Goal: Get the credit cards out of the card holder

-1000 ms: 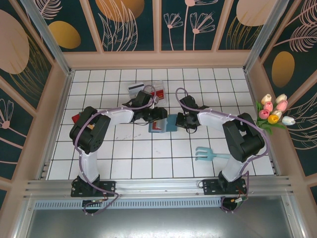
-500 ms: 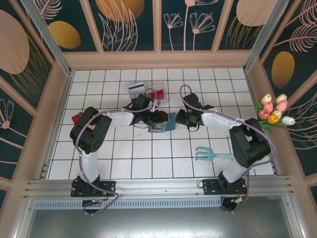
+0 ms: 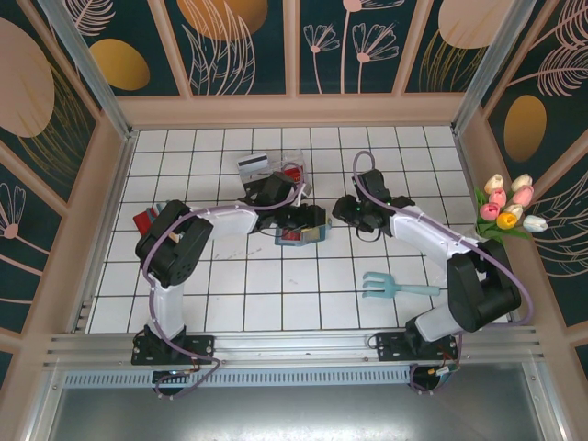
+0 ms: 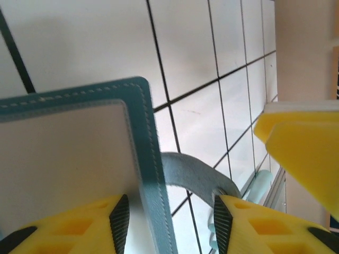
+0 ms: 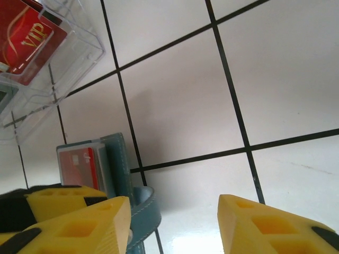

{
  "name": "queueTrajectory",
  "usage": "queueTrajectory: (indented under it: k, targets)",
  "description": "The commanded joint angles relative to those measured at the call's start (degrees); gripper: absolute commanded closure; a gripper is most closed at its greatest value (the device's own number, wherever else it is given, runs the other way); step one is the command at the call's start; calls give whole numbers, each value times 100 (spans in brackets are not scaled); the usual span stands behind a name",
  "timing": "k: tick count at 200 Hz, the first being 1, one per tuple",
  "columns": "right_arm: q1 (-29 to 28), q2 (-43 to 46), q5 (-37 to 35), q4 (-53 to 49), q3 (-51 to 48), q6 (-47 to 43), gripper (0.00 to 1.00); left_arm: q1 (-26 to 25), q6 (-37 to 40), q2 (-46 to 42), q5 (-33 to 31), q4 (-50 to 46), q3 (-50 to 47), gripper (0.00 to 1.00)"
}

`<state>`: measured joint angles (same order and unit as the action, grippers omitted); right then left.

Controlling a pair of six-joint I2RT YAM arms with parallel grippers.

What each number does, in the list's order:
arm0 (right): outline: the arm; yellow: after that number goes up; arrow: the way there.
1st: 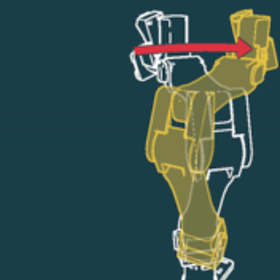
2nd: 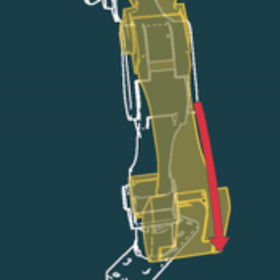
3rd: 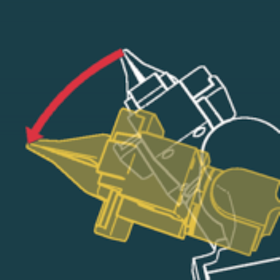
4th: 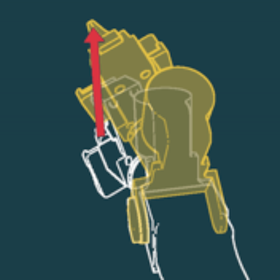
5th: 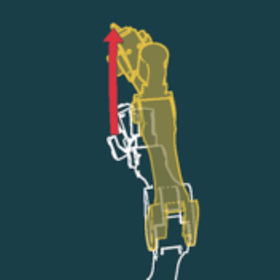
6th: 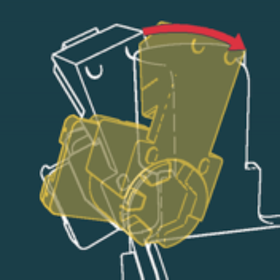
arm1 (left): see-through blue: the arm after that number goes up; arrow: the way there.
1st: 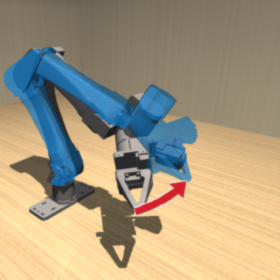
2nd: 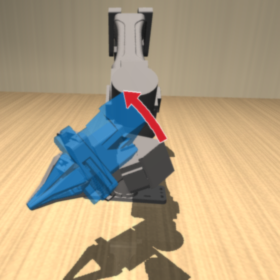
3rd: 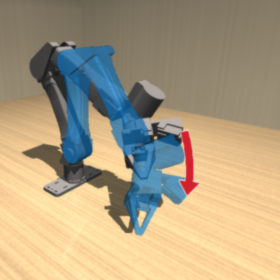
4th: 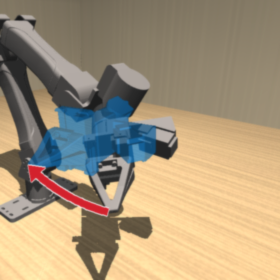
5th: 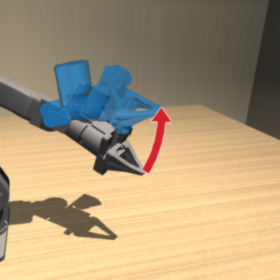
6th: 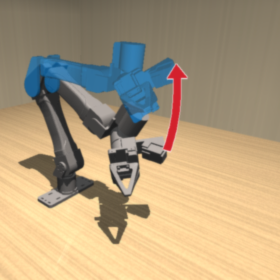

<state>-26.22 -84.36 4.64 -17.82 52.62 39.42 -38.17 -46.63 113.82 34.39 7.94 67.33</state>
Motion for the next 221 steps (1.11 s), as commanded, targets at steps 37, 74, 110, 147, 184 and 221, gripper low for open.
queueTrajectory:
  k: [37, 74, 110, 147, 184, 221]
  targets:
    - [30, 5, 548, 316, -60, 226, 59, 15, -157, 359, -82, 32, 127, 54]
    - [-5, -168, 724, 467, 23, 315, 67, 16, -169, 451, -209, -101, 131, 60]
    - [-88, -525, 1081, 710, 111, 485, 77, 13, -363, 543, -283, -250, 89, 67]
    - [-194, -949, 1305, 863, 244, 632, 88, 17, -417, 485, -380, -277, 1, 79]
    - [-346, -1401, 1258, 748, 534, 660, 93, 13, -376, 395, -451, -428, 23, 85]
    - [-394, -1769, 1014, 486, 757, 527, 94, 81, -311, 27, -261, -662, 60, 86]
